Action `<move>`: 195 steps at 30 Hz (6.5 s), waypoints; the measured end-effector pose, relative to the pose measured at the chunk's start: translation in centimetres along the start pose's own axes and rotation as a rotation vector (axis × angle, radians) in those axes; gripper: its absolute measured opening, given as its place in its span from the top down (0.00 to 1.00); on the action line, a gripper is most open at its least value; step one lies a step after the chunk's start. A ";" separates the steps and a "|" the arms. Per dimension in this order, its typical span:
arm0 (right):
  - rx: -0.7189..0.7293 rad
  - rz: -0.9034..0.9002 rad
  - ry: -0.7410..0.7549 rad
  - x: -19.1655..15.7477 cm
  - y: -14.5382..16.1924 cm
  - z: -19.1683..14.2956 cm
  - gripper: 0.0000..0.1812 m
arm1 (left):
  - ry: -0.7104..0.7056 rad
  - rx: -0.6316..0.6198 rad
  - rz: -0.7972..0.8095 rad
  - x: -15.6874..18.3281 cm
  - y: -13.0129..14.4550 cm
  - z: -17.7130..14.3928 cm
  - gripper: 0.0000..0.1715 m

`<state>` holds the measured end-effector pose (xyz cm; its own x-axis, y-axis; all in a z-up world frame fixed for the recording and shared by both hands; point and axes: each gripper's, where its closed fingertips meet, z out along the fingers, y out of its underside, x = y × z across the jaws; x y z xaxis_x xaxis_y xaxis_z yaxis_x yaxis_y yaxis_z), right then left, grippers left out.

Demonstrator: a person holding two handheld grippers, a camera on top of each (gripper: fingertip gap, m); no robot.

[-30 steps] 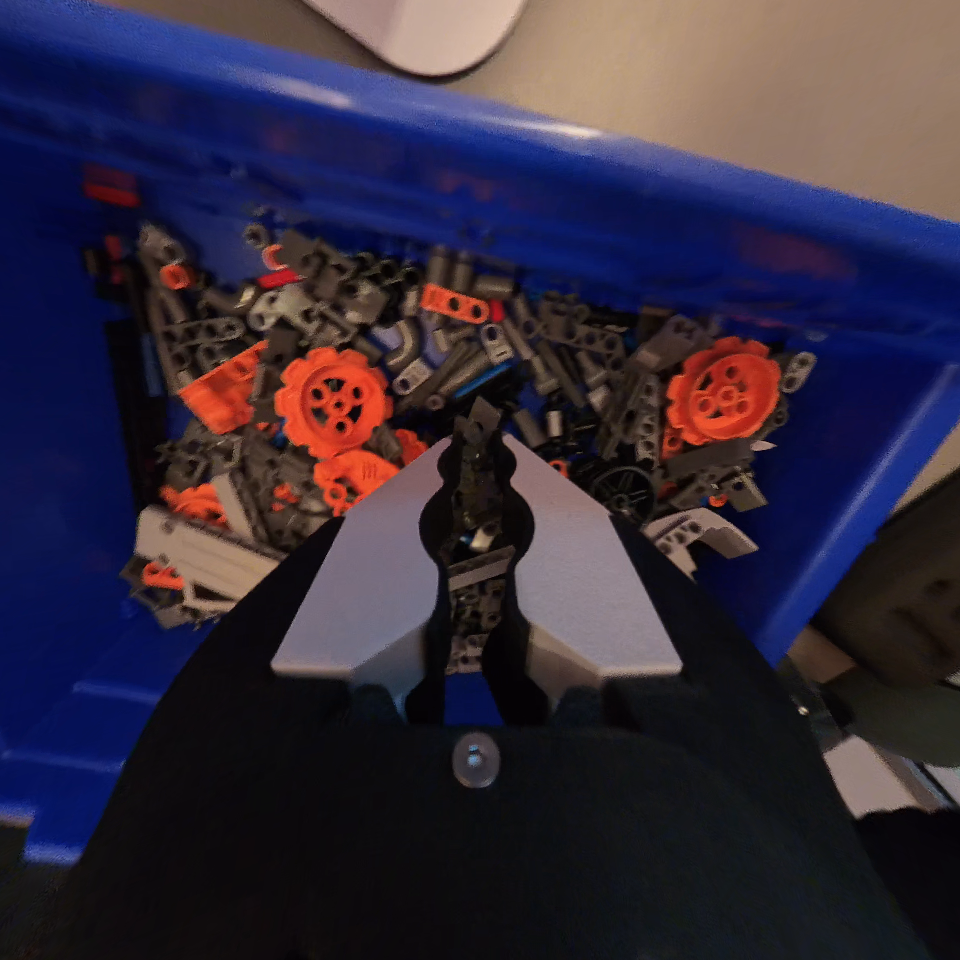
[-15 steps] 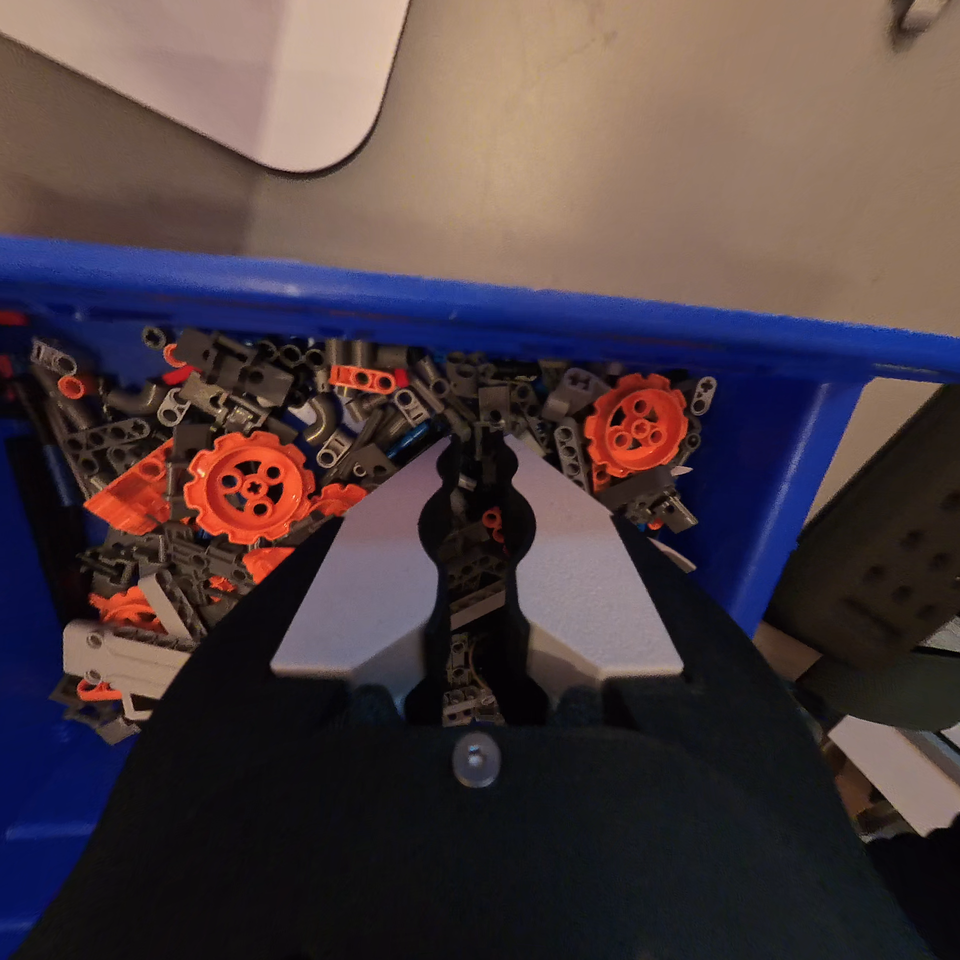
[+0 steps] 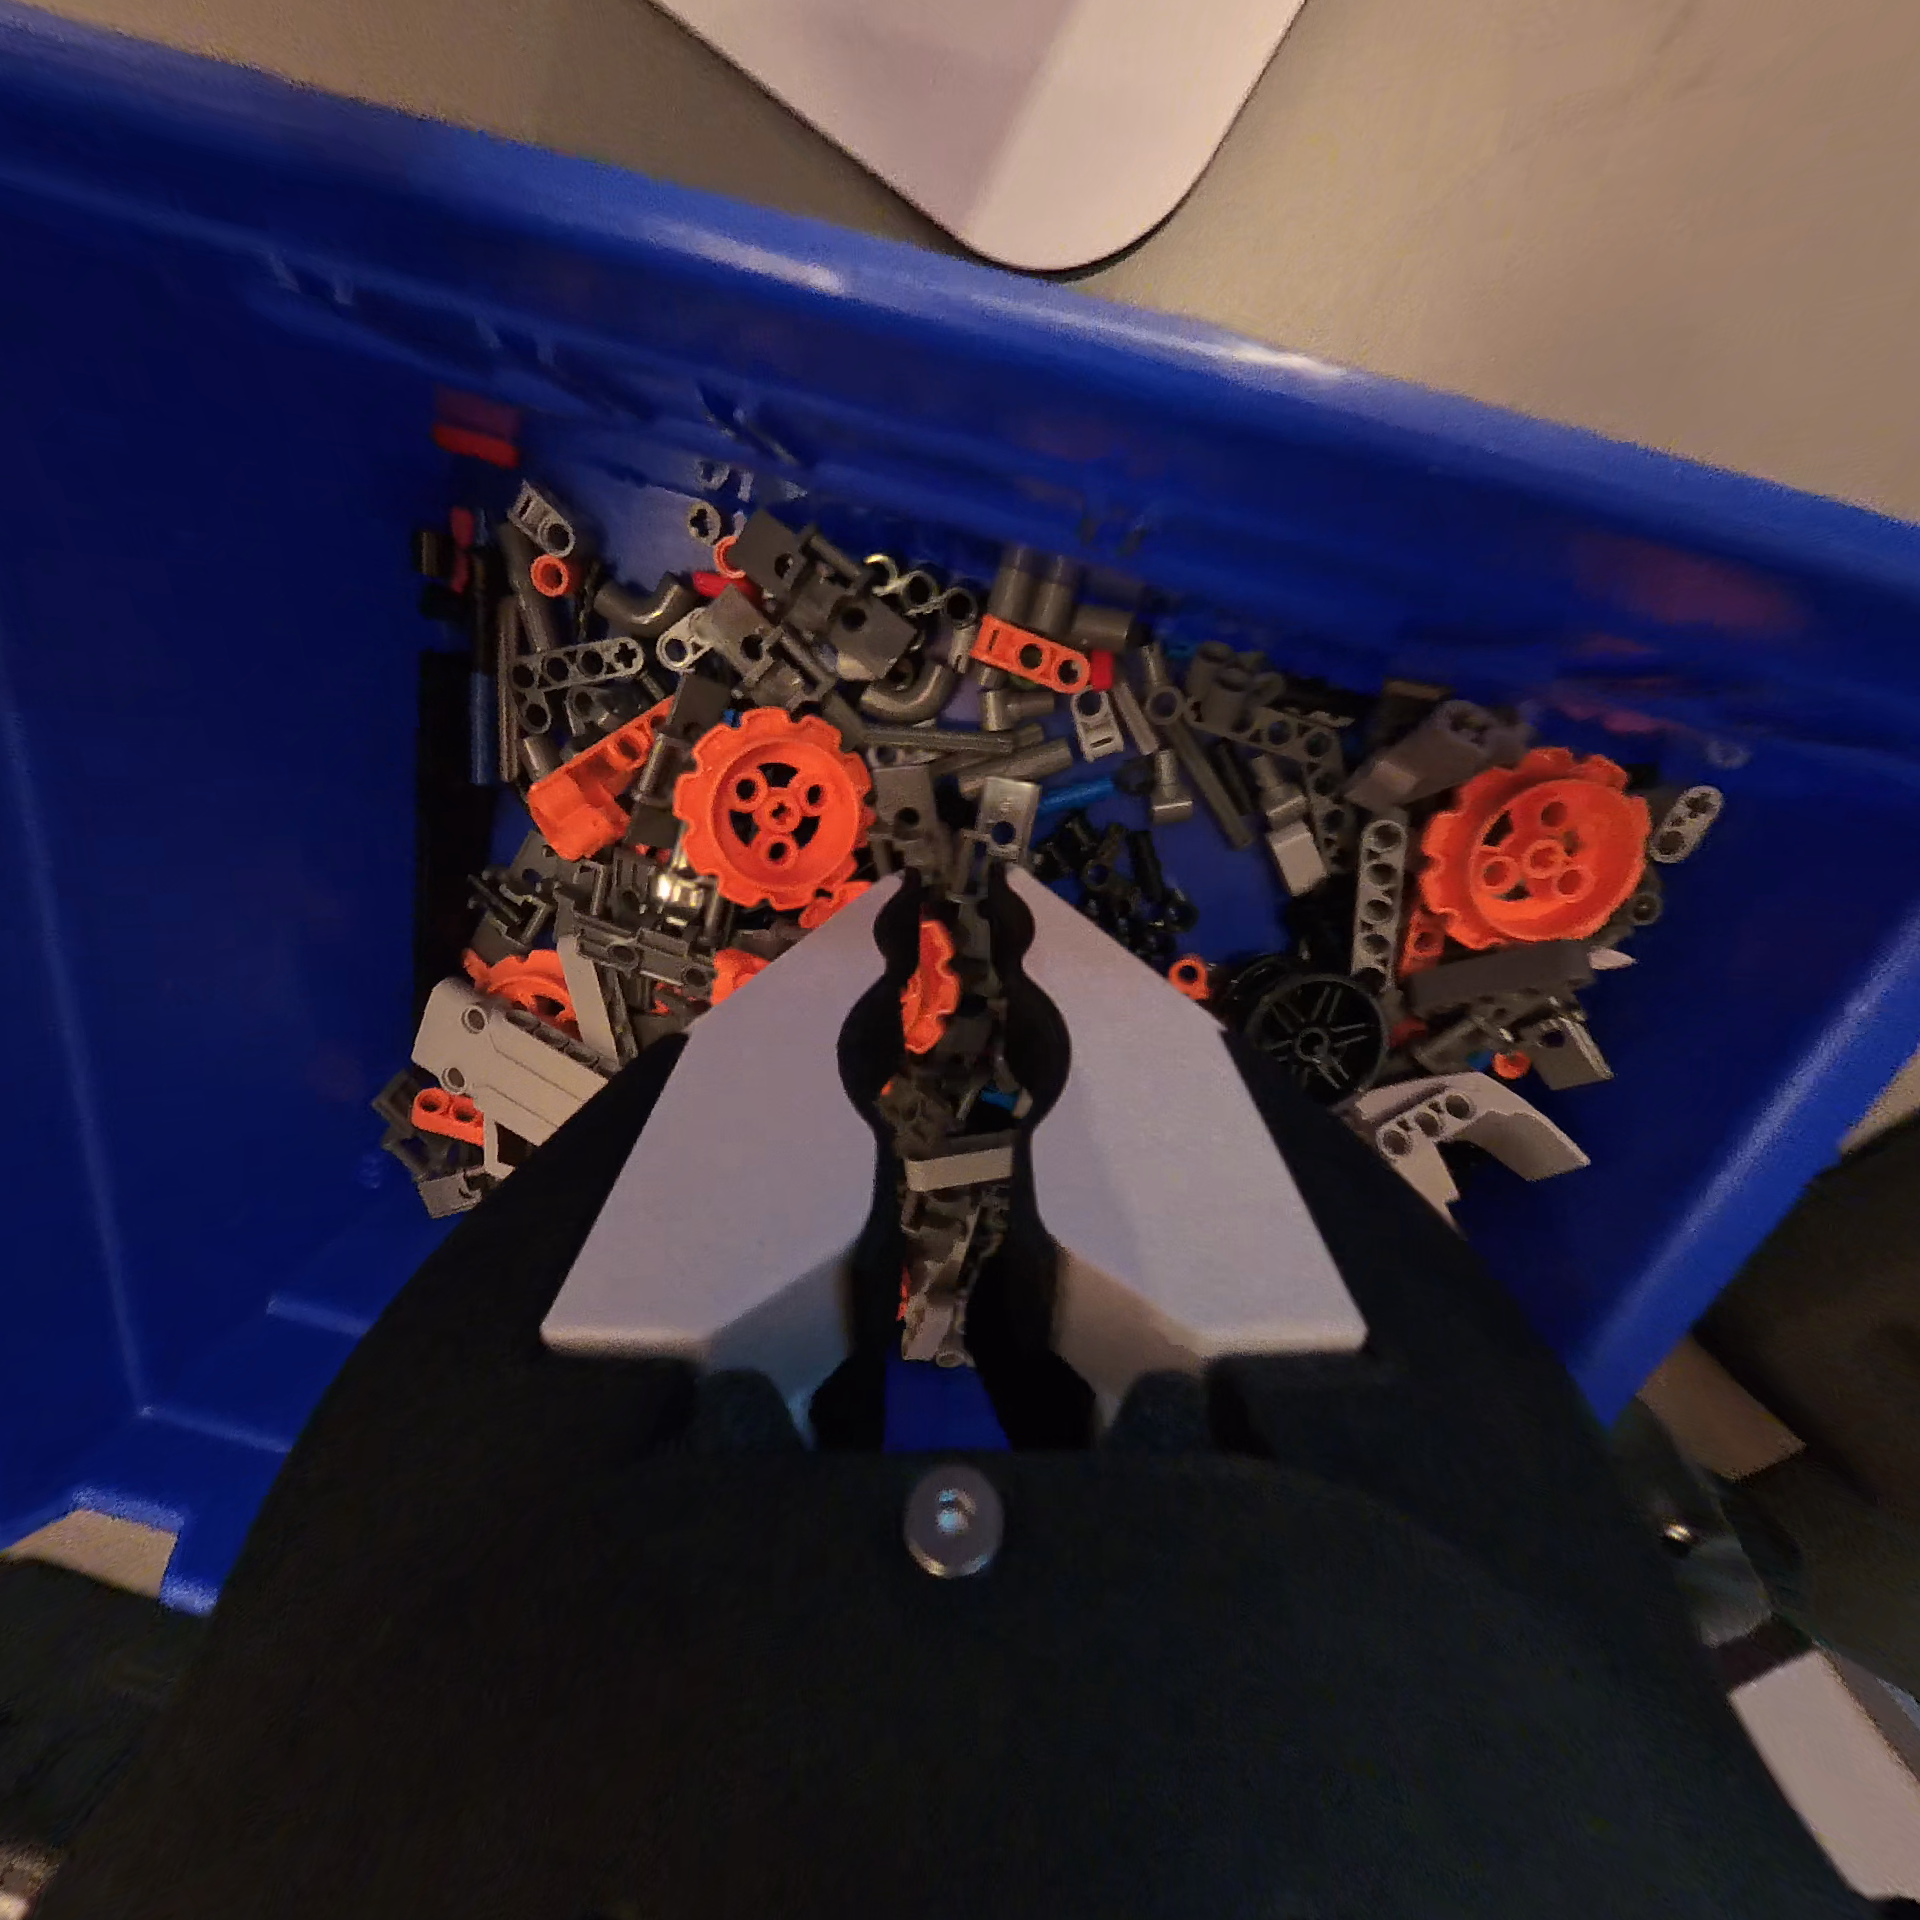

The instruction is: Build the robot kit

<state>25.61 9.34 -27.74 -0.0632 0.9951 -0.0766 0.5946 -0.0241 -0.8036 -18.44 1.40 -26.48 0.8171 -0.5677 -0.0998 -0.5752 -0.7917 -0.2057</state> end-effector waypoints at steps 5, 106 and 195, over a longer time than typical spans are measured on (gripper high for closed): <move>-0.003 0.002 0.001 0.0 0.0 0.0 0.90 | 0.141 0.039 0.081 3.7 -0.5 -0.5 0.94; -0.007 0.002 0.000 0.0 0.1 0.1 0.90 | 0.150 0.076 0.111 4.0 -0.9 0.8 0.96; 0.005 0.003 -0.017 -0.3 0.0 -0.1 0.90 | 0.135 0.064 0.005 4.8 -0.3 1.9 0.95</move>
<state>25.72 9.10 -27.65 -0.0750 0.9932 -0.0893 0.5909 -0.0279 -0.8063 -14.25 -0.64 -28.77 0.7991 -0.6004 0.0295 -0.5725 -0.7750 -0.2675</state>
